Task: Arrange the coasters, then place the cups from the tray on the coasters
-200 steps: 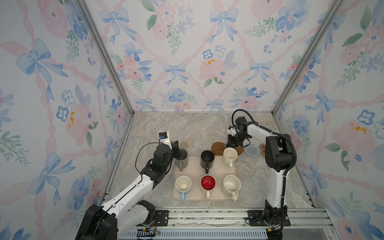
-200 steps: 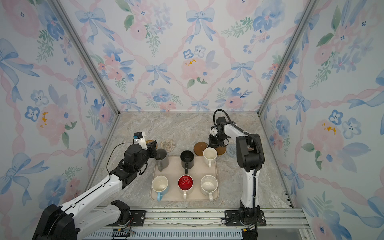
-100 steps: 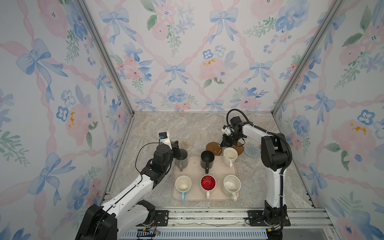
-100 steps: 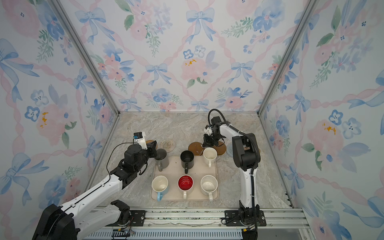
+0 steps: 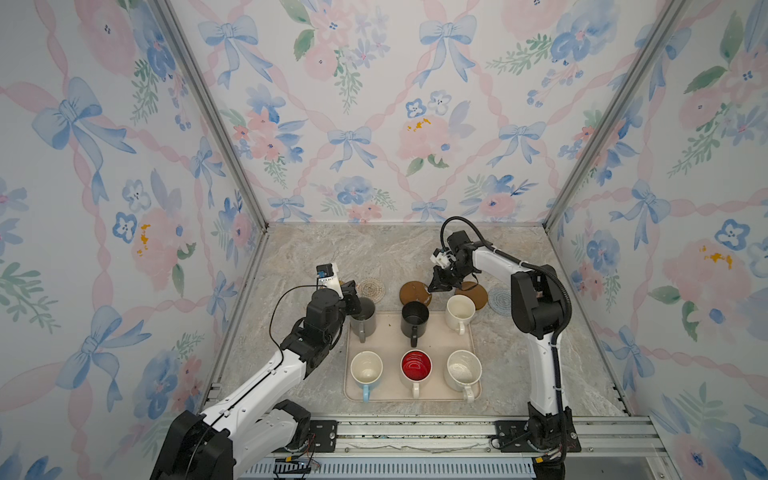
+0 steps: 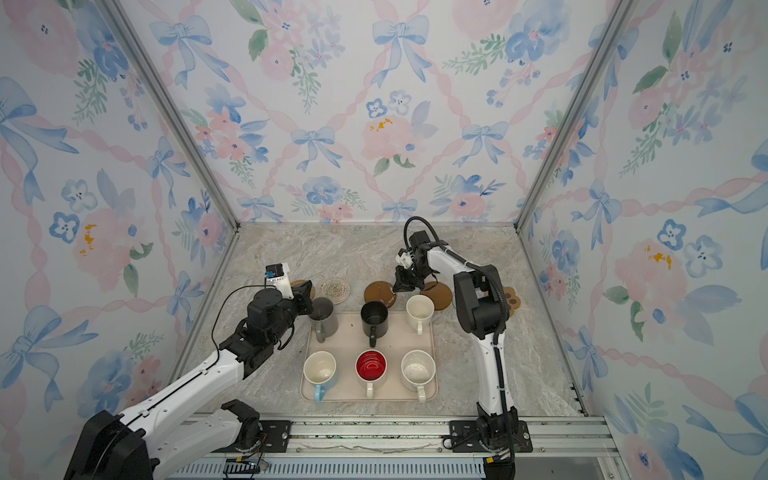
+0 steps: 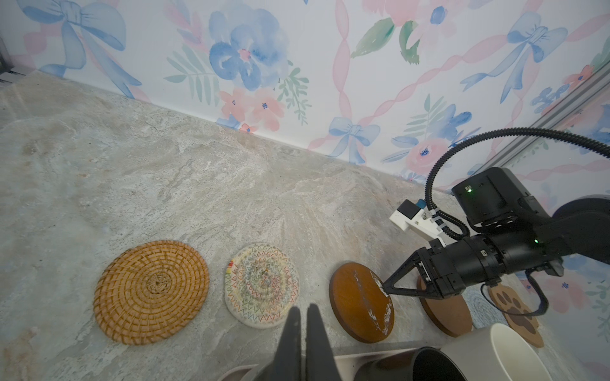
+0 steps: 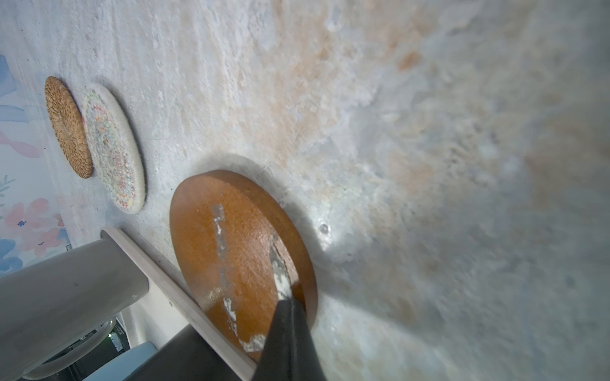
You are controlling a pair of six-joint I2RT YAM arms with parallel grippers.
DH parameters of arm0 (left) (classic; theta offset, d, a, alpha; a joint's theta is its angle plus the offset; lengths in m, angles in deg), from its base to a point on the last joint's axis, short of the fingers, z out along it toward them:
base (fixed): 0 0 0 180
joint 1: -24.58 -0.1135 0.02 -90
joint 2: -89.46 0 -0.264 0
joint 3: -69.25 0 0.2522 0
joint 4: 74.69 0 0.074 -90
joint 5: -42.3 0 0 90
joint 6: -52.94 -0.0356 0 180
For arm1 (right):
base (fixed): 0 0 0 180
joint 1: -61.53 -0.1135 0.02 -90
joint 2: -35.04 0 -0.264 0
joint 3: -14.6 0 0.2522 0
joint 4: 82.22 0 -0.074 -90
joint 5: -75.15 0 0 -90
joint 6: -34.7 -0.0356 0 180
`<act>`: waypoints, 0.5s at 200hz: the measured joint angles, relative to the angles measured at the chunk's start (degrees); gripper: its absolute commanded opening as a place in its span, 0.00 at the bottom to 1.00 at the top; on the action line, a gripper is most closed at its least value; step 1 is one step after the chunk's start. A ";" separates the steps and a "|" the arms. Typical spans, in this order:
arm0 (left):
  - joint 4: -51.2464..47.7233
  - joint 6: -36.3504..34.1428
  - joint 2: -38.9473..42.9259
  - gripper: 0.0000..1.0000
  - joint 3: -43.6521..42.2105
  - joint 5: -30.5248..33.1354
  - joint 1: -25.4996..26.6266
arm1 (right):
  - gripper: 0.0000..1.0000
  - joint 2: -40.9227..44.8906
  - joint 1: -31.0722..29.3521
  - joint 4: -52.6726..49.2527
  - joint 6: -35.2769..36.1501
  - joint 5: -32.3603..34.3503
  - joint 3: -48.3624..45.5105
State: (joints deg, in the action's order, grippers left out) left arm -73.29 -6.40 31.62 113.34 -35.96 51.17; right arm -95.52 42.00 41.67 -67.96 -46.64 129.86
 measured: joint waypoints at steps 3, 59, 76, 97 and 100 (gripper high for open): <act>0.00 0.00 0.00 0.00 0.00 0.02 0.00 | 0.00 -0.15 -0.09 0.02 -0.13 -0.04 0.20; 0.00 0.00 0.00 0.01 0.00 0.04 -0.04 | 0.00 -2.01 -2.34 0.90 -1.55 -0.81 2.91; 0.00 0.00 0.02 0.00 0.00 0.28 -0.11 | 0.00 -2.05 -2.67 1.09 -1.88 -0.79 2.97; 0.00 0.00 0.28 0.00 -0.11 0.70 -0.26 | 0.00 -2.05 -2.69 1.18 -2.05 -0.81 2.97; 0.00 0.00 0.35 0.00 -0.15 0.72 -0.28 | 0.00 -2.05 -2.69 1.22 -2.21 -0.79 2.97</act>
State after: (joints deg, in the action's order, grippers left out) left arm -73.29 -6.40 31.97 113.19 -35.23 50.89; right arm -97.58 39.31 42.90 -70.17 -47.43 132.83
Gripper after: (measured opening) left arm 0.050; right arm 0.045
